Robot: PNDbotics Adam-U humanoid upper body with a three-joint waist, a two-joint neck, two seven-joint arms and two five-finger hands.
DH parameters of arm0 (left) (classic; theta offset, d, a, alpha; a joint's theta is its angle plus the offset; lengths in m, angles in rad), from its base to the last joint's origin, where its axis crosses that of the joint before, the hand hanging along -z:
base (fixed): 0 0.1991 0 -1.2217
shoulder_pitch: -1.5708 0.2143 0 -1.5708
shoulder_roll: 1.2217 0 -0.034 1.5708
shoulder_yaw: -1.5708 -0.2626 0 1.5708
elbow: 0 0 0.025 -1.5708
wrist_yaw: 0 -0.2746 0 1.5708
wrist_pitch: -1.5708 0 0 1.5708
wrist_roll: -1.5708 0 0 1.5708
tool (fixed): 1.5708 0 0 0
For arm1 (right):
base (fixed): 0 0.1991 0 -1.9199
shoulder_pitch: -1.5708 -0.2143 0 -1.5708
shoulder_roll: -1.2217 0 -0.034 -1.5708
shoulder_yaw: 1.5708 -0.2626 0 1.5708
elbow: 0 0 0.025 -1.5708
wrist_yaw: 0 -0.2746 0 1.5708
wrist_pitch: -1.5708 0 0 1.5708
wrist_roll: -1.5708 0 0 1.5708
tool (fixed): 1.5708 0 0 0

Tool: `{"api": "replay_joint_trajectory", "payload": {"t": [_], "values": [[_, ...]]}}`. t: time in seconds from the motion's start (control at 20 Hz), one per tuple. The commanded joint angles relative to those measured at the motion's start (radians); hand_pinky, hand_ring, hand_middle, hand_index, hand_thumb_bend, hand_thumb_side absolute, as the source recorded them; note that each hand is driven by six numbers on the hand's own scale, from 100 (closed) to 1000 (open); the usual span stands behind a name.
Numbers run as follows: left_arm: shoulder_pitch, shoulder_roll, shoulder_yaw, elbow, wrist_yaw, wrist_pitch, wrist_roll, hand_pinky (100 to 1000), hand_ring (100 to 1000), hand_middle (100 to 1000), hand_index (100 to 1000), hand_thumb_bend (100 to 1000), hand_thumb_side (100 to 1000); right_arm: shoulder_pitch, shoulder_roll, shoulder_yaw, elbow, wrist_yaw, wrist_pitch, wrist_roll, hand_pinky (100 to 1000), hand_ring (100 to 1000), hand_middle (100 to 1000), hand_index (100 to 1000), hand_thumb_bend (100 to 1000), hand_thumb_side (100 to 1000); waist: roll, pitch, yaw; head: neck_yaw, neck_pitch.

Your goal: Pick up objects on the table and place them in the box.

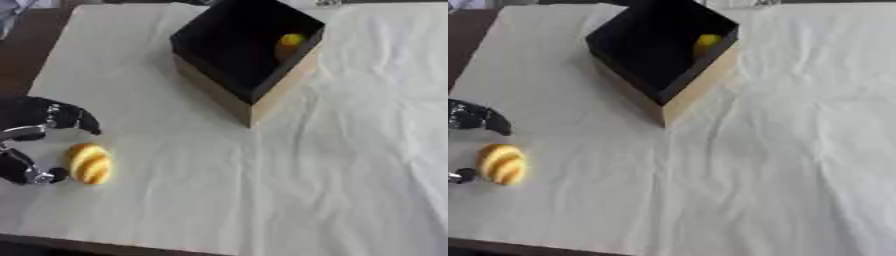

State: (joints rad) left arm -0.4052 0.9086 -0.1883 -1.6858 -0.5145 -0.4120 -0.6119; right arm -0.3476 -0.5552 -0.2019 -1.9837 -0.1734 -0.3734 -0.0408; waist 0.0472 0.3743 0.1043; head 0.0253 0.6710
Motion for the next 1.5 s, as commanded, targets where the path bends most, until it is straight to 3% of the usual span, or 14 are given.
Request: {"api": "replay_joint_trajectory", "payload": {"t": [0.05, 0.25, 0.5, 0.55, 0.95, 1.15, 1.5], "values": [[-0.024, 0.012, -0.006, 0.017, -0.007, 0.000, -0.018, 831, 822, 793, 871, 413, 102, -0.010, -0.011, -0.003, -0.016, -0.007, 0.000, 0.004, 927, 914, 690, 801, 100, 348, 0.001, -0.018, -0.002, 0.006, -0.010], [-0.040, -0.005, -0.028, 0.043, -0.020, 0.001, -0.043, 822, 807, 773, 868, 427, 107, -0.008, -0.007, -0.003, -0.016, -0.008, 0.002, 0.005, 928, 914, 689, 801, 100, 351, 0.002, -0.017, -0.005, 0.008, -0.011], [-0.049, -0.020, -0.044, 0.065, -0.069, 0.004, -0.046, 780, 737, 682, 809, 405, 123, -0.004, -0.004, -0.003, -0.016, -0.009, 0.003, 0.005, 929, 915, 688, 802, 100, 355, 0.003, -0.017, -0.007, 0.010, -0.013], [-0.050, -0.022, -0.046, 0.066, -0.082, 0.003, -0.041, 759, 703, 643, 781, 401, 165, -0.004, -0.004, -0.003, -0.016, -0.010, 0.003, 0.006, 929, 915, 687, 802, 100, 355, 0.003, -0.017, -0.007, 0.010, -0.012], [-0.053, -0.044, -0.080, 0.078, -0.251, -0.019, 0.033, 697, 619, 567, 705, 370, 146, -0.001, 0.000, -0.001, -0.016, -0.019, 0.002, 0.010, 930, 915, 683, 803, 100, 360, 0.001, -0.018, -0.008, 0.014, -0.013], [-0.046, -0.054, -0.086, 0.084, -0.301, -0.024, 0.087, 625, 535, 475, 604, 242, 100, 0.002, 0.002, -0.002, -0.016, -0.024, 0.004, 0.010, 931, 915, 680, 804, 100, 367, 0.000, -0.018, -0.007, 0.013, -0.011], [-0.043, -0.052, -0.088, 0.061, -0.343, -0.013, 0.168, 535, 452, 367, 469, 244, 100, 0.004, 0.002, -0.002, -0.016, -0.030, 0.005, 0.010, 932, 913, 675, 805, 100, 366, 0.001, -0.020, -0.007, 0.013, -0.012]]}}
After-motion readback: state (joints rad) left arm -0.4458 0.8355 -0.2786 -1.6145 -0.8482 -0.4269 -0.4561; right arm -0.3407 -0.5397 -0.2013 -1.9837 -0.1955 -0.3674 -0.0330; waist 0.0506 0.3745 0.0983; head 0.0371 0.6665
